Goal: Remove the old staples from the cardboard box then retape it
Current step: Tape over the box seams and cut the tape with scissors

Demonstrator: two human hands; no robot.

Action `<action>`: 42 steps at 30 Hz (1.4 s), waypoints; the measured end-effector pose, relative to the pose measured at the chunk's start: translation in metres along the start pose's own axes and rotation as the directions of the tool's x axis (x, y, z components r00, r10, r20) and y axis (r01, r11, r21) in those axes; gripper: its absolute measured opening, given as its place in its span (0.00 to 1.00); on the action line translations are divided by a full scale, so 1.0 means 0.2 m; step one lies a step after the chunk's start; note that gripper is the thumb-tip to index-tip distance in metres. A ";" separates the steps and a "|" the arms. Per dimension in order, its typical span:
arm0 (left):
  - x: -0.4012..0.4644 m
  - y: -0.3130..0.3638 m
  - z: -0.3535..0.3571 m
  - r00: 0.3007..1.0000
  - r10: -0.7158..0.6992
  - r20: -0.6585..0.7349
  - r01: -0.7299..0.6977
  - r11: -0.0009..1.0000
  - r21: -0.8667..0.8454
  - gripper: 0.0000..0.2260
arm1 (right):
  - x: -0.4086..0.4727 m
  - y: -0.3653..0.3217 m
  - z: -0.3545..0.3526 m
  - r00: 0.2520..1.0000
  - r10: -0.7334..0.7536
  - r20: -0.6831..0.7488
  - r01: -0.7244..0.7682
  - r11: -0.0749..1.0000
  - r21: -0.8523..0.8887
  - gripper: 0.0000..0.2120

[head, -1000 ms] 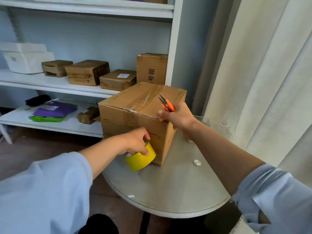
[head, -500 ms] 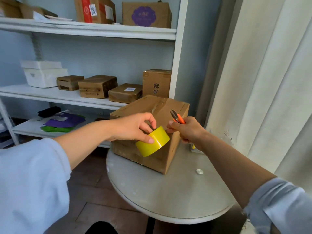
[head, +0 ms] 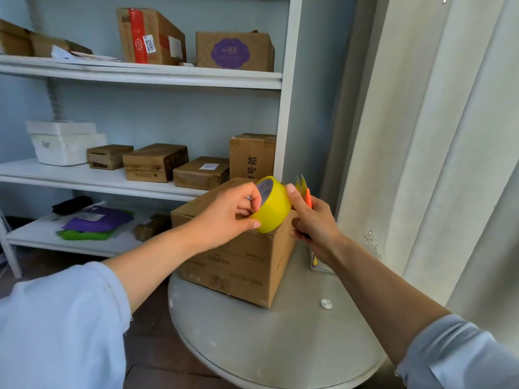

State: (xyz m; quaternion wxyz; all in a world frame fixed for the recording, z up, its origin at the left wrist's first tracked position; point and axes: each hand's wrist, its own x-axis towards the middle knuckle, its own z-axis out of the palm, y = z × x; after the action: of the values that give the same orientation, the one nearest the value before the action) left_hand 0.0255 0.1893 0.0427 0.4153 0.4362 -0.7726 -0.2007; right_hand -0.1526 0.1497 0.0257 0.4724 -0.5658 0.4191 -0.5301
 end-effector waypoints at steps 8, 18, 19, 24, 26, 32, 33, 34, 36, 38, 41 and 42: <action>0.07 -0.10 0.09 0.997 -0.060 -0.049 0.051 0.985 -0.163 0.33 | 0.08 0.04 0.05 0.981 -0.145 0.128 0.153 0.987 -0.056 0.16; 0.22 -0.15 0.02 0.991 -0.108 0.082 0.120 0.977 -0.174 0.32 | 0.14 0.09 0.05 0.988 -0.124 0.094 0.112 0.986 0.124 0.15; 0.22 -0.16 0.03 0.991 -0.105 0.087 0.120 0.976 -0.181 0.30 | 0.14 0.09 0.05 0.988 -0.123 0.091 0.110 0.985 0.133 0.14; 0.21 -0.18 0.03 0.991 -0.090 0.098 0.111 0.966 -0.233 0.27 | 0.16 0.07 0.06 0.993 -0.109 0.048 0.102 0.987 0.127 0.08; 0.21 -0.18 0.03 0.993 -0.087 0.084 0.105 0.964 -0.243 0.26 | 0.17 0.05 0.09 0.996 -0.084 0.020 0.082 0.992 0.099 0.08; 0.19 -0.19 -0.01 0.989 -0.105 0.102 0.130 0.953 -0.274 0.25 | 0.20 -0.01 0.13 0.999 0.028 -0.023 -0.028 1.000 0.013 0.04; 0.19 -0.19 -0.02 0.989 -0.107 0.102 0.132 0.951 -0.281 0.26 | 0.21 -0.03 0.13 0.999 0.035 -0.014 -0.035 0.999 -0.010 0.03; 0.18 -0.19 -0.02 0.989 -0.113 0.097 0.137 0.948 -0.288 0.26 | 0.21 -0.04 0.13 0.999 0.036 -0.002 -0.036 0.999 -0.036 0.03; 0.18 -0.20 -0.02 0.988 -0.127 0.089 0.148 0.943 -0.299 0.26 | 0.22 -0.07 0.14 1.000 0.023 0.014 -0.021 0.995 -0.093 0.04; 0.18 -0.21 -0.03 0.987 -0.134 0.092 0.156 0.943 -0.294 0.26 | 0.23 -0.08 0.15 0.999 0.001 0.037 0.005 0.989 -0.150 0.04; 0.18 -0.21 -0.03 0.984 -0.152 0.089 0.171 0.948 -0.267 0.26 | 0.24 -0.07 0.15 0.991 -0.118 0.065 0.132 0.950 -0.284 0.05; 0.18 -0.20 -0.03 0.984 -0.158 0.081 0.174 0.951 -0.256 0.25 | 0.24 -0.07 0.15 0.979 -0.186 0.084 0.203 0.920 -0.336 0.07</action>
State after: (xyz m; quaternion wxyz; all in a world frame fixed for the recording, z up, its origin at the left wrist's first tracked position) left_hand 0.0410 0.1369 0.0359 0.4276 0.4345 -0.7121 -0.3483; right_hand -0.1191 0.1088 0.0491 0.3221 -0.6913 0.4346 -0.4790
